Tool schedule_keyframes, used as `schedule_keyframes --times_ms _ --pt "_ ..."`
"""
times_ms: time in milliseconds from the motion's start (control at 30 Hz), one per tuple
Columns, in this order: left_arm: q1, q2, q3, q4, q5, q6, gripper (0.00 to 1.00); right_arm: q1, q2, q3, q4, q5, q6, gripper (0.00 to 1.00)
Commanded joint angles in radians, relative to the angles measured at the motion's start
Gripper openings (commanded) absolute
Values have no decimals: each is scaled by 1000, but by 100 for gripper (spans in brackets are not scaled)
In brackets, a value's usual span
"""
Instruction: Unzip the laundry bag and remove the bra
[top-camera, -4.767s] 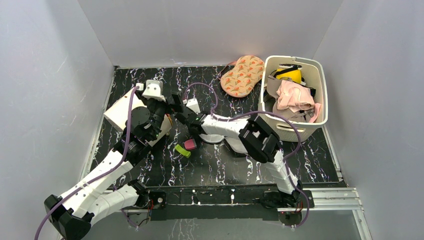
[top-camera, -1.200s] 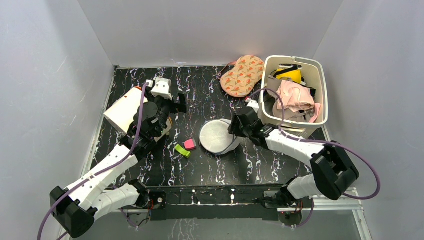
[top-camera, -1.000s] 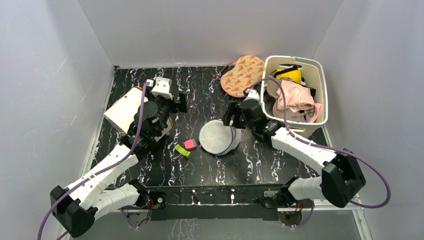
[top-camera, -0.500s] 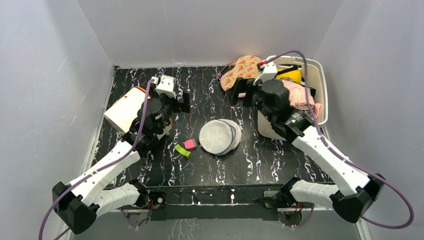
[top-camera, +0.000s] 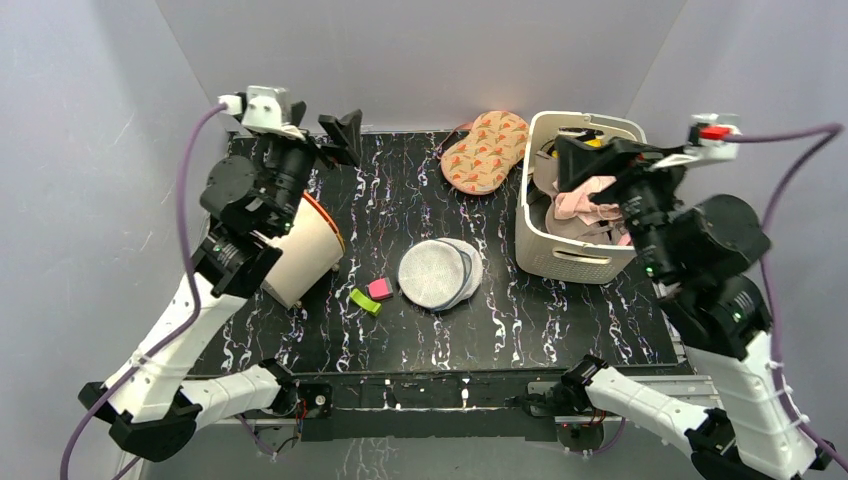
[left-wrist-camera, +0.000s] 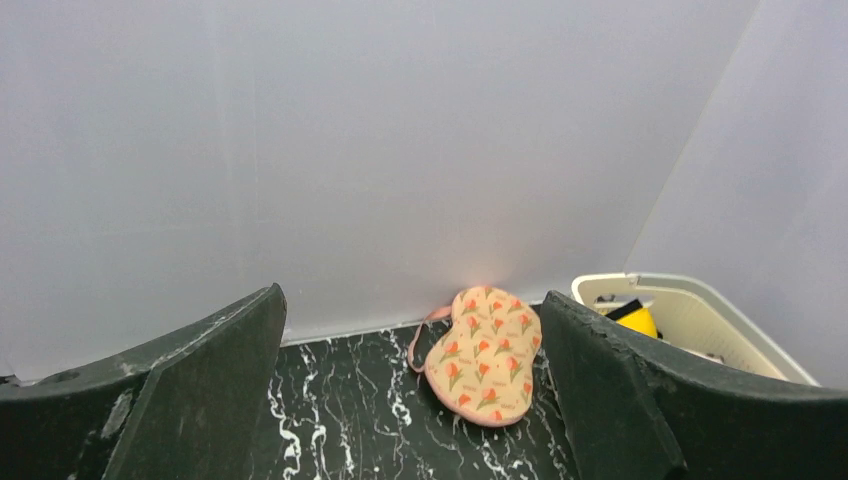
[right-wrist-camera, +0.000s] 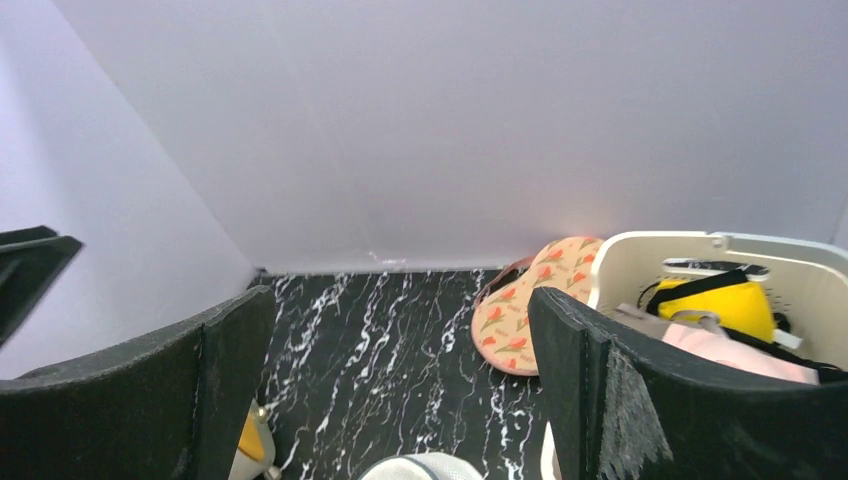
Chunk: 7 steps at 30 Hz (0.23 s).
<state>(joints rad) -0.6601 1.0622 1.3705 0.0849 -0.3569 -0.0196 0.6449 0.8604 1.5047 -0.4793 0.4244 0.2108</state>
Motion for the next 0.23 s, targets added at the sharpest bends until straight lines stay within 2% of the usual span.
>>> schedule_keyframes --times_ms 0,200 --pt "4 -8 87 -119 -22 -21 98 -4 -23 23 -21 78 -40 98" --pt "4 -32 124 -205 0 -65 98 -5 -57 -49 7 34 -31 98"
